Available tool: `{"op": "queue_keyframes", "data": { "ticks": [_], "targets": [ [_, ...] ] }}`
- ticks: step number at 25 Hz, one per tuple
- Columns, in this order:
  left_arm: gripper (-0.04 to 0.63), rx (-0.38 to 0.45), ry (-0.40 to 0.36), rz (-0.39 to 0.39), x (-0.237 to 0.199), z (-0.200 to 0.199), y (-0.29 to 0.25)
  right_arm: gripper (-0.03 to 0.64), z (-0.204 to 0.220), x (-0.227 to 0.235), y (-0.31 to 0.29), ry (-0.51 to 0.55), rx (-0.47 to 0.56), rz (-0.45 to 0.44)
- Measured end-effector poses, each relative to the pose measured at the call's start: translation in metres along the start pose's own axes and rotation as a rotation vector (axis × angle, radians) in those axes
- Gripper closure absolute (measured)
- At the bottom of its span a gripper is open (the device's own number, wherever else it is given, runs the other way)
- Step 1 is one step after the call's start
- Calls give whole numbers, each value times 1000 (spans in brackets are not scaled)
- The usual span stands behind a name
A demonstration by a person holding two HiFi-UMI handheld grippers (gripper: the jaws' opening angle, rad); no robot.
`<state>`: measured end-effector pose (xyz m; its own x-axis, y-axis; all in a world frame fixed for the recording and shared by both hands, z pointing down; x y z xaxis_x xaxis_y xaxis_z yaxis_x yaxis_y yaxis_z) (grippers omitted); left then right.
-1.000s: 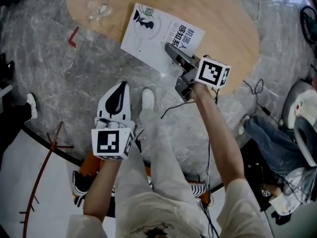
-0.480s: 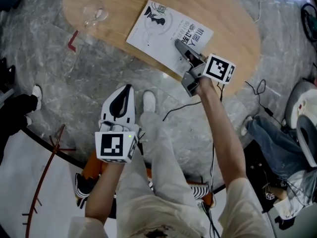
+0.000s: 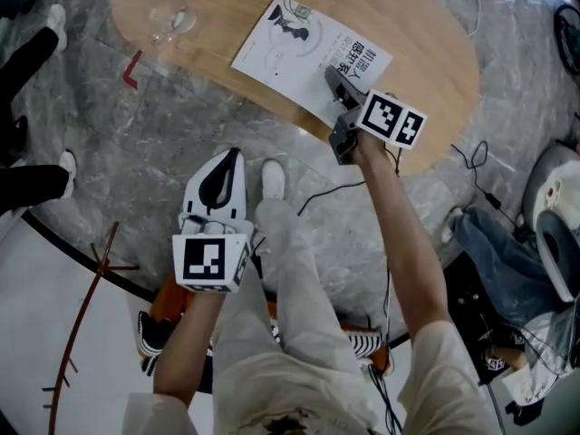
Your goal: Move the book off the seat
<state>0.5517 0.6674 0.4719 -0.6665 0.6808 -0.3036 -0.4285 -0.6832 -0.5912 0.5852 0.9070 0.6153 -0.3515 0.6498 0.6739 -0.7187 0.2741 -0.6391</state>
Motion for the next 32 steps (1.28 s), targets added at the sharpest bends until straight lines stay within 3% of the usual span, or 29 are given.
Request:
{"op": "queue_keyframes", "data": {
  "ticks": [4,9,12,15,32],
  "targets": [
    [586,-10,-13,-5,7,-6,-11,523,-10,16,1,52,18,116],
    [587,-18,-18,0,12,-8,-18,417,-18,37,7,133,26,315],
    [586,-7,-13,-9,9,-11,-14,365,-20,47,17,190,34,495],
    [588,-5,-11,-12,5,-11,-11,365,-24,54,34,235,88,668],
    [586,-31,-35,-22,16,-12,10,377,8,14,49,332,53,473]
  ]
}}
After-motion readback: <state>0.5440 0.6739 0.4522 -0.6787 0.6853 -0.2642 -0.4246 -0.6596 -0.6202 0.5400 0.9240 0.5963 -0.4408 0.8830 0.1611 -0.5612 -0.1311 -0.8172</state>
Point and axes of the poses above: the fingertips, and each gripper's own axes: y backward along the fingers, x to its right, z out of its underside, the point moved 4 cm from there along y, backward along the fingers, and after that the axes turned 3 degrees about z, right-handed, at the moved point
